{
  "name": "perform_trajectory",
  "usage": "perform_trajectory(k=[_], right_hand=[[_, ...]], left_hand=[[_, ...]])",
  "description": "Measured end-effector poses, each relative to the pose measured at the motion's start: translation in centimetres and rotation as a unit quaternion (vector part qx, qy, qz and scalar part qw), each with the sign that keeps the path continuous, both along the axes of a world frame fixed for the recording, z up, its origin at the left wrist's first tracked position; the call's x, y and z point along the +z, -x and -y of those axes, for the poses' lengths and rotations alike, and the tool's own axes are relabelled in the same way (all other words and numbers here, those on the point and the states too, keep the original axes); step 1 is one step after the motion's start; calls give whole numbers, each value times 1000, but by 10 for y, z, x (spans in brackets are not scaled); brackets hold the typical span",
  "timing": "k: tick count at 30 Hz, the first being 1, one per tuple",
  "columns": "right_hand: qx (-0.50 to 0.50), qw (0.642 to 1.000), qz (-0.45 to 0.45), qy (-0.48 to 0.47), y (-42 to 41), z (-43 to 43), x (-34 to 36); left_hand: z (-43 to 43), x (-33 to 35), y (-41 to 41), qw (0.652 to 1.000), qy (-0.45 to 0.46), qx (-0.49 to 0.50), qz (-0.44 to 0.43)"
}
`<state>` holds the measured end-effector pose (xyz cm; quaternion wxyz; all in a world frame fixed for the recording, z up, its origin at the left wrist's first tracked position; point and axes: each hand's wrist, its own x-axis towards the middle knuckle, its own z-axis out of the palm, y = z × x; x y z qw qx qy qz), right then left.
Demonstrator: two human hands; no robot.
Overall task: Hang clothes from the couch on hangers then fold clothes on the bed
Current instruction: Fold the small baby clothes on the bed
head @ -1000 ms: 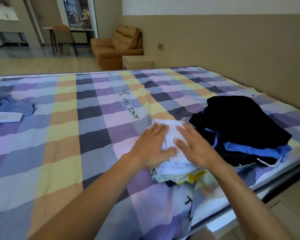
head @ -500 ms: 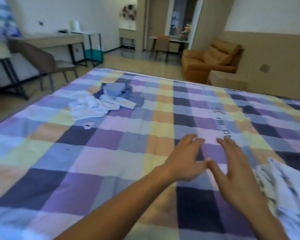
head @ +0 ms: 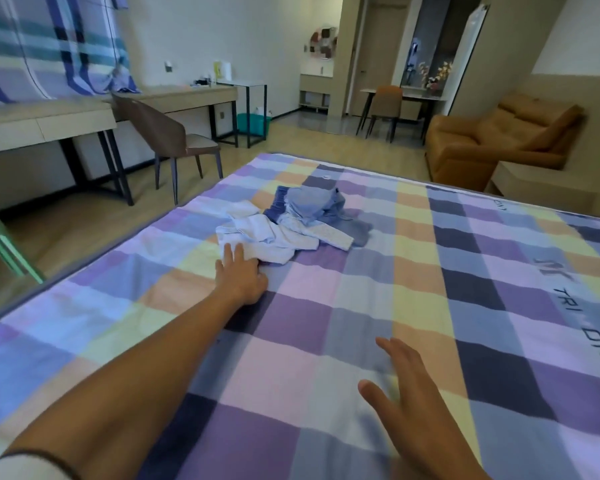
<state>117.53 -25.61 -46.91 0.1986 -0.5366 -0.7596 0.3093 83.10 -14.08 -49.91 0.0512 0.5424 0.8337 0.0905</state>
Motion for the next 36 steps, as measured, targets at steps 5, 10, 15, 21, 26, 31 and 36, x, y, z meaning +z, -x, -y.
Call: perform_trajectory(k=[5,10,15,21,26,31,36], right_hand=[[-12,999,-16,-30,-8,-1,7],[-40,988,-139,52,-3,1,15],[-112,829,-438,329,9,16,27],[-155,925,-291,190,-25,43,10],[-163,931,-268,188,-59,60,23],[-169,909,-322,203,-84,68,26],[-178,973,-147,-2,-92,81,11]], left_hand=[[-1,14,8,990,-90,-102,-44],[65,46,-67,934,-234,-270,28],[181,65,-165,851,-271,-429,133],[252,46,-199,824,-146,-439,325],[235,33,-184,880,-125,-431,154],[228,0,-193,893,-132,-429,43],[228,1,-196,902,-223,-347,131]])
